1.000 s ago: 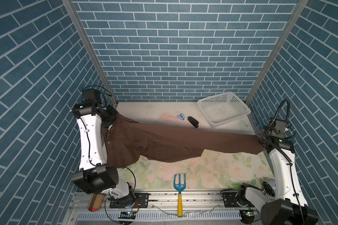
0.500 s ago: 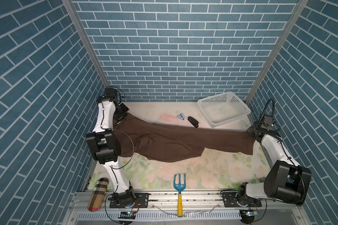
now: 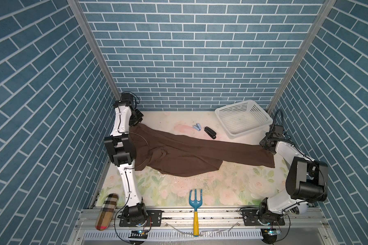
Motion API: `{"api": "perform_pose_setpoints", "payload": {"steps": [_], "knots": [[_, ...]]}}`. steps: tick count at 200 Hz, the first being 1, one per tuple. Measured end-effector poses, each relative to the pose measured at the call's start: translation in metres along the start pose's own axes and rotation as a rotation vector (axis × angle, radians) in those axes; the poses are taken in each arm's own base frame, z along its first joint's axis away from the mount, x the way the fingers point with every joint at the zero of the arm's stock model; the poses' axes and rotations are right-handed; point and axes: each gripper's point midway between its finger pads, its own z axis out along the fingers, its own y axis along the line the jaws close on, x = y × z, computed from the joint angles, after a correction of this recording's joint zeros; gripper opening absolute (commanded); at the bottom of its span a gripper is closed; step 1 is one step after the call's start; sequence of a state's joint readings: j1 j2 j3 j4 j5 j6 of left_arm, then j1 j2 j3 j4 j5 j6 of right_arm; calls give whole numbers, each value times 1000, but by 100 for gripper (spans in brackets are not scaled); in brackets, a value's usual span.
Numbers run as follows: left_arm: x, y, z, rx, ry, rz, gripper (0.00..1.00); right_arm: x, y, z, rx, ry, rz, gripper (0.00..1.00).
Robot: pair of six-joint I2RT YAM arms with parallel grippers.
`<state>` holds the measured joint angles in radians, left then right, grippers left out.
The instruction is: Fold and stack the trousers
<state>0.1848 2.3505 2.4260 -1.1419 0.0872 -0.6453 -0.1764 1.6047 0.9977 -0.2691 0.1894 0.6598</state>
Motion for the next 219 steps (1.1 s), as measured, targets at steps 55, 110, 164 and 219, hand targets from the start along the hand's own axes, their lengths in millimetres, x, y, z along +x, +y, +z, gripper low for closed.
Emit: {"api": "perform_pose_setpoints", "payload": {"steps": [55,110,164,219], "knots": [[6,8,-16,-44,10,22,31,-24,-2,-6,-4,-9,29,30],[106,65,-71,-101,79,97,49,25,97,-102,-215,-87,-349,49],[139,127,-75,-149,76,21,39,162,171,-156,-509,54,-769,42],[148,155,-20,-241,153,-35,38,302,184,-148,-585,297,-1075,49]]}}
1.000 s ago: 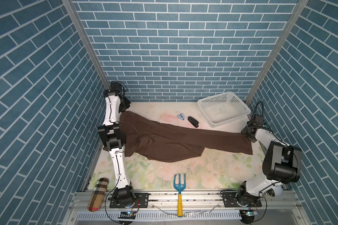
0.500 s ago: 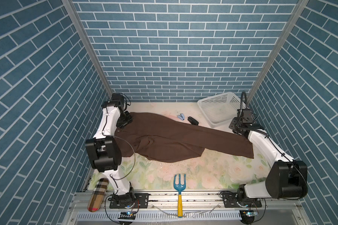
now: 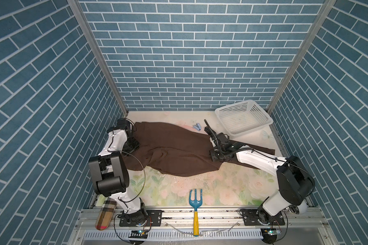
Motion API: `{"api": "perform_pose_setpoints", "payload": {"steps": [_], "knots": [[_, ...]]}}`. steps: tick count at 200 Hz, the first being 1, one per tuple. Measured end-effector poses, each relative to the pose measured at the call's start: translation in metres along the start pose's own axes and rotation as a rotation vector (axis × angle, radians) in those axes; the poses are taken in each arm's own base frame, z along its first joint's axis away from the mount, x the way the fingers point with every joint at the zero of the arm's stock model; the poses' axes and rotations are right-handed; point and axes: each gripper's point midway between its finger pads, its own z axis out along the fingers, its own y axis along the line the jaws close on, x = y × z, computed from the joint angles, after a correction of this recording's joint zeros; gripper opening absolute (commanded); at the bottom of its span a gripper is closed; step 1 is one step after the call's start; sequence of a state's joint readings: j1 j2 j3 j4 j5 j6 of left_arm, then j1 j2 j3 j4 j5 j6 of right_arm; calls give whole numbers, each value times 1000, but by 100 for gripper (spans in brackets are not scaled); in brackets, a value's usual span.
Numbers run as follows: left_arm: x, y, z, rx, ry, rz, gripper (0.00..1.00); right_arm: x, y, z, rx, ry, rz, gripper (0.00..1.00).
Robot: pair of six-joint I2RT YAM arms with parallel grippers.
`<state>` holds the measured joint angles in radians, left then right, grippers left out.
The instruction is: Fold and stack the trousers
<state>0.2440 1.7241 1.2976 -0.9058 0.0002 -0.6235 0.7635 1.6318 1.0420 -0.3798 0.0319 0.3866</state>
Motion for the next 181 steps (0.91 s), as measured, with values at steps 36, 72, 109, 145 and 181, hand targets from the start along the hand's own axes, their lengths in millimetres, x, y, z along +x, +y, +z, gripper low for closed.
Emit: {"api": "perform_pose_setpoints", "payload": {"steps": [36,72,109,145,181], "knots": [[1,-3,33,-6,34,-30,36,20,17,26,-31,77,-34,48],[3,-3,50,-11,53,-49,34,26,12,44,5,117,-25,41],[1,-4,65,-7,70,-72,32,22,3,47,16,117,43,0],[-1,-4,66,-3,67,-90,31,32,-28,33,6,153,159,0],[-2,-3,66,-3,69,-99,30,44,-84,-27,76,191,308,0]]}}
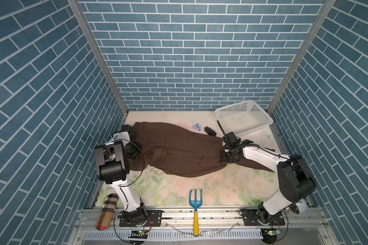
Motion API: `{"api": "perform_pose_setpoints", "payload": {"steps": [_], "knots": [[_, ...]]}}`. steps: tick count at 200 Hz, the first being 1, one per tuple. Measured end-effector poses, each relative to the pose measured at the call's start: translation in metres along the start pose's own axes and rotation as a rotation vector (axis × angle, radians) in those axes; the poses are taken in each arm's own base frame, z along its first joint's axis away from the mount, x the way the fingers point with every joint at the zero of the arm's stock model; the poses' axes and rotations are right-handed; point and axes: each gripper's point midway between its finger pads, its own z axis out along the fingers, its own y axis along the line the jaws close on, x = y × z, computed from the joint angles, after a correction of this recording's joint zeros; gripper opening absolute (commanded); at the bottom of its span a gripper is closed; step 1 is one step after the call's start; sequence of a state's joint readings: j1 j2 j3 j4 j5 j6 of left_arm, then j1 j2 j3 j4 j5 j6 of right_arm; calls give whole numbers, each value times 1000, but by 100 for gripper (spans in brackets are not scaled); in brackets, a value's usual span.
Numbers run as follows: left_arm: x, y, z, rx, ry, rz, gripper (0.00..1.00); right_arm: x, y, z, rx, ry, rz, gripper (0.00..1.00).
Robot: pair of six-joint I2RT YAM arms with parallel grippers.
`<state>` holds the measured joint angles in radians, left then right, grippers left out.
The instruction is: Fold and stack the trousers
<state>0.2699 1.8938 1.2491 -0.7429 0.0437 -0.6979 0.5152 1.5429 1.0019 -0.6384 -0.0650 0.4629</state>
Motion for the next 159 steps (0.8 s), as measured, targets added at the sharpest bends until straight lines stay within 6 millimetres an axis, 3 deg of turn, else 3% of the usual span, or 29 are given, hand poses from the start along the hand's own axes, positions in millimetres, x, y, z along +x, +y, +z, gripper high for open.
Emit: {"api": "perform_pose_setpoints", "payload": {"steps": [17,41,67,108,140,159], "knots": [[-1,0,0,1,-3,-3,30,16,-14,-23,24,35,26,0],[-1,0,0,-2,-2,-4,30,42,-30,-41,67,114,55,0],[-6,-1,0,-15,-4,-2,29,56,-51,-69,104,105,124,0],[-8,1,0,-26,-10,-3,29,60,-119,-124,207,-20,409,0],[-7,3,0,-32,-2,-4,28,69,-157,-142,212,-77,640,0],[-4,8,-1,-35,2,-6,28,77,-167,-137,171,-64,744,0]]}}
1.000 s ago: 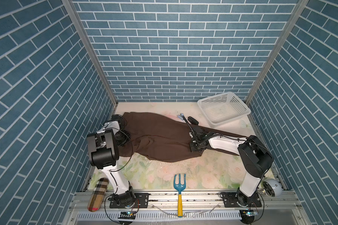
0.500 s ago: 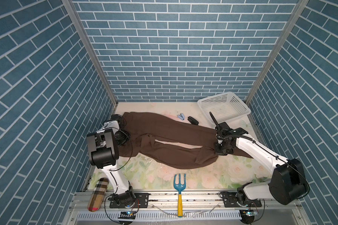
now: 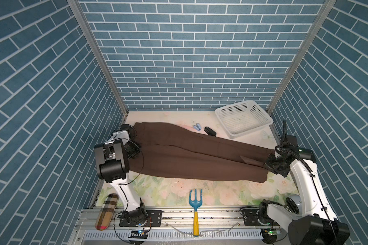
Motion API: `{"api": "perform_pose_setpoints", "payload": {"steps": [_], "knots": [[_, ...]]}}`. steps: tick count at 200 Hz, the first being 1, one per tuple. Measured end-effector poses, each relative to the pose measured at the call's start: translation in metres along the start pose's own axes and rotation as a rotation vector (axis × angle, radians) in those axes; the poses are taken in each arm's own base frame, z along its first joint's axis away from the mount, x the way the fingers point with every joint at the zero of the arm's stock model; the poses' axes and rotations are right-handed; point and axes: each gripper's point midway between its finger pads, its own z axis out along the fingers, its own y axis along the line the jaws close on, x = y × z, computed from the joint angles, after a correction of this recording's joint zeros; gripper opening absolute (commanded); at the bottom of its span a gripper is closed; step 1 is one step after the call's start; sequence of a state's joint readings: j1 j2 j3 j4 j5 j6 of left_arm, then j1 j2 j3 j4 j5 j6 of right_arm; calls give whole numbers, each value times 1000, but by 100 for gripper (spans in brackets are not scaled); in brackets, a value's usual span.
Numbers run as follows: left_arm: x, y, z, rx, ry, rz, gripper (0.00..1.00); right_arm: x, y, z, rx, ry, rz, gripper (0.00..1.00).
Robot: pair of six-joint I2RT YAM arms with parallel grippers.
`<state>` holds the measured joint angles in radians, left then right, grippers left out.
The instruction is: Fold and stack the trousers
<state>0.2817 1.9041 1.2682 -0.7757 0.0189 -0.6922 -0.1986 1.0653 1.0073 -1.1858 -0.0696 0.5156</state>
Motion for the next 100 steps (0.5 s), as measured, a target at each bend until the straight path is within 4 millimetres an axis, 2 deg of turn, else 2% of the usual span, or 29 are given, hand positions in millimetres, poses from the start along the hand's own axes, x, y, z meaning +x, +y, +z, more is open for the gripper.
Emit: {"api": "perform_pose_setpoints", "payload": {"steps": [13,31,55,62,84,90,100], "knots": [[4,9,-2,-6,-2,-9,28,7,-5,11,-4,50,35,0],[11,32,-7,-35,-5,-37,27,18,-10,25,1,108,56,0],[15,56,-18,-81,-26,-64,26,35,-12,37,-14,163,69,0],[14,60,-23,-88,-37,-68,26,41,-13,40,-20,178,72,10],[9,64,-37,-86,-84,-76,26,60,-15,51,-30,239,106,56],[8,64,-41,-80,-95,-79,26,62,-15,52,-32,250,109,61],[7,63,-44,-70,-105,-82,28,62,-14,54,-34,258,113,61]]}}
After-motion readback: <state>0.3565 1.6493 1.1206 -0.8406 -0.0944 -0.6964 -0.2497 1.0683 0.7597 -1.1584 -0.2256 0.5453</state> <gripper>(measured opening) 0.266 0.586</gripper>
